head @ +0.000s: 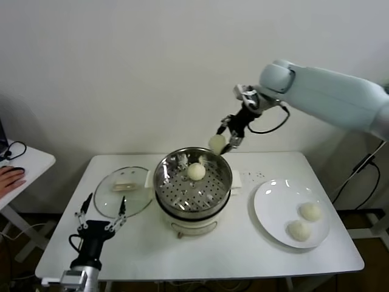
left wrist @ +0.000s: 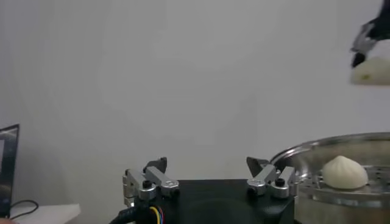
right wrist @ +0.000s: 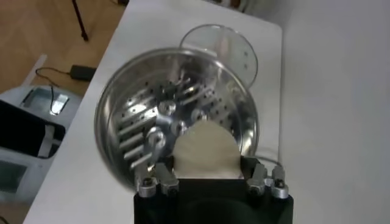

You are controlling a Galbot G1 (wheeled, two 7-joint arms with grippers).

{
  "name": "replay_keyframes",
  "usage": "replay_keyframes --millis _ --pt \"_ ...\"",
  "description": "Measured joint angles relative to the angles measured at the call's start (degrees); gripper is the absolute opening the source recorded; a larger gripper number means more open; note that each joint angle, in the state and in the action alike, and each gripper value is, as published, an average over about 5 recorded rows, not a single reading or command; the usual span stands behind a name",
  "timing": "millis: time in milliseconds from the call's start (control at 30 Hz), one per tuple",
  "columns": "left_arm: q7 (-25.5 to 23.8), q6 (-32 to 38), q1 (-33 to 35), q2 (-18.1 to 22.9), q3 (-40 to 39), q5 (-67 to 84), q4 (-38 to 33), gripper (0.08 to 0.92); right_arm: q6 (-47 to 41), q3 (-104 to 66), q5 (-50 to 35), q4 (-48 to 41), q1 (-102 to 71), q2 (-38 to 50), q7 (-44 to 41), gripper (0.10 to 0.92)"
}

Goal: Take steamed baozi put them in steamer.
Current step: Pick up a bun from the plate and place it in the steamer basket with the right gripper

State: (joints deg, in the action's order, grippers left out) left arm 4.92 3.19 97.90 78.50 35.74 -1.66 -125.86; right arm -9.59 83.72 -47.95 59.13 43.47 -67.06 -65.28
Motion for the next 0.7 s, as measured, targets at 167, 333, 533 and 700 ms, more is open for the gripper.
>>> replay_keyframes --millis 167,333,533,700 --pt "0.0 0.2 0.7 -0.5 0.6 0.1 -0.4 0.823 -0.8 -0.3 0.0 -2.8 -3.1 -5.6 1.0 0.704" --pt "0.0 0.3 0.8 -0.5 0.7 0.1 -0.5 0.823 -1.1 -0.5 1.1 -4.9 -6.8 -9.4 1.5 0.704" --pt "0.0 0.2 0.5 -0.4 0.8 0.1 -0.6 0.823 -1.1 -0.6 3.0 -6.8 -10.6 -11.8 1.7 0.704" --pt "0.0 0.3 0.6 -0.5 1.2 0.4 -0.2 0.823 -1.0 -1.0 4.5 -7.9 -13.0 -13.5 1.8 0.704"
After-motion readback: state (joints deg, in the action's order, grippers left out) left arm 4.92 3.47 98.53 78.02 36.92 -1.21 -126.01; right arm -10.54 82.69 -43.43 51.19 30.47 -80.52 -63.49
